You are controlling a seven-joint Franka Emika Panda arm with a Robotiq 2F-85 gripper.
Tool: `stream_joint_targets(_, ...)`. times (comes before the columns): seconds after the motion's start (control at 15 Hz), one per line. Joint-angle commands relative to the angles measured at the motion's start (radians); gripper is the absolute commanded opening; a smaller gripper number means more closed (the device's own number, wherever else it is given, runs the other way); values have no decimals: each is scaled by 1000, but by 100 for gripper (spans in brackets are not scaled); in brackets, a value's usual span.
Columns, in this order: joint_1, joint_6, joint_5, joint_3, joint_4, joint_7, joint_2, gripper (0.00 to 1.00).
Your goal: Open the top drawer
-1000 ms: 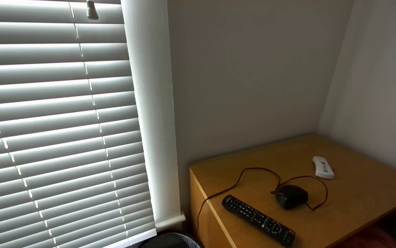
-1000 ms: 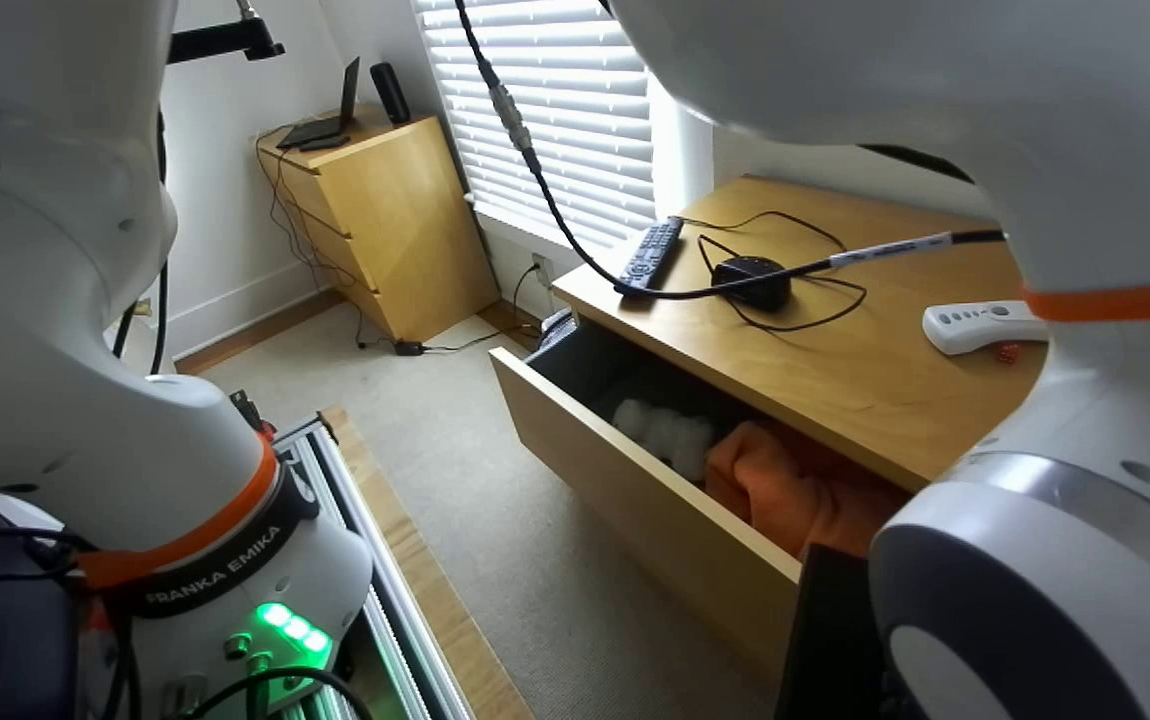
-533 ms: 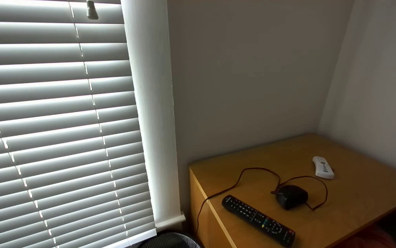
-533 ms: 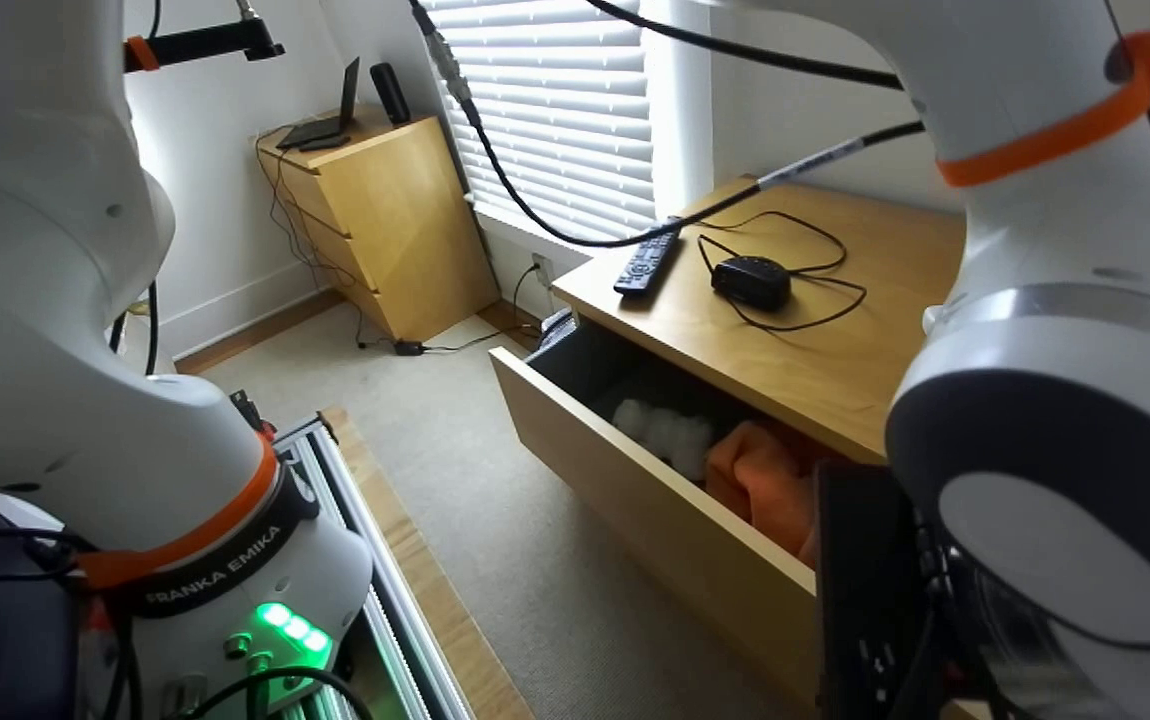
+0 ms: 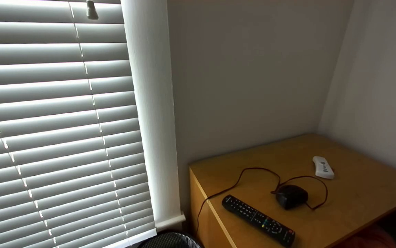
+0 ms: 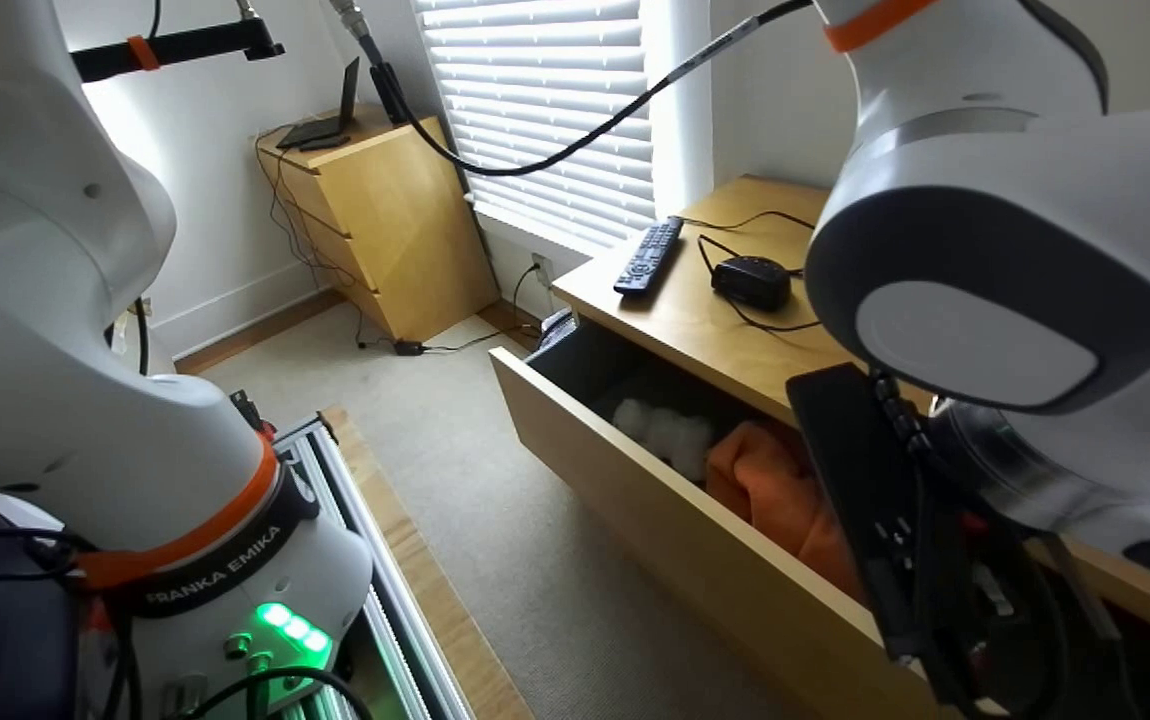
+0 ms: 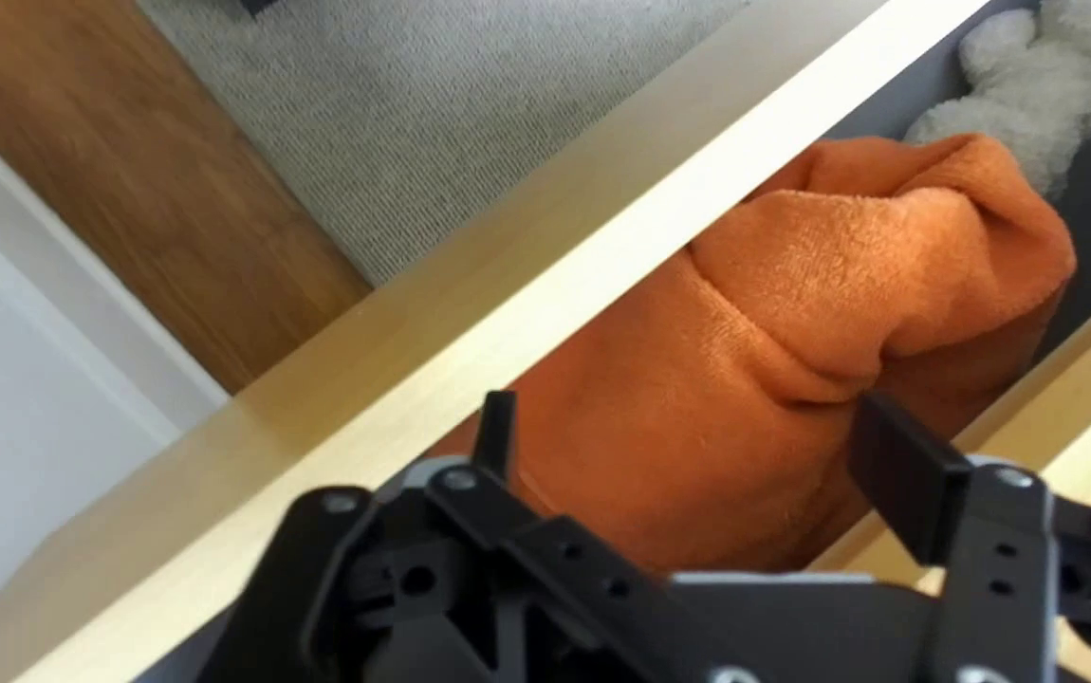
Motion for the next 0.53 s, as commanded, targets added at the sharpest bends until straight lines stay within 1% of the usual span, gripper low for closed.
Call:
stream_joint_targets(0.0, -53, 178, 65, 87, -118, -176, -58, 58)
stream_joint_targets(0.07, -63, 217, 86, 106, -135, -222, -58, 49)
stream_joint_targets(0.13, -72, 246, 107, 122, -149, -265, -56, 42)
stream_joint_targets(0.27, -91, 278, 148, 147, -170, -349, -52, 27)
stream_joint_targets(0.47, -125, 277, 246, 182, -186, -497, -44, 5)
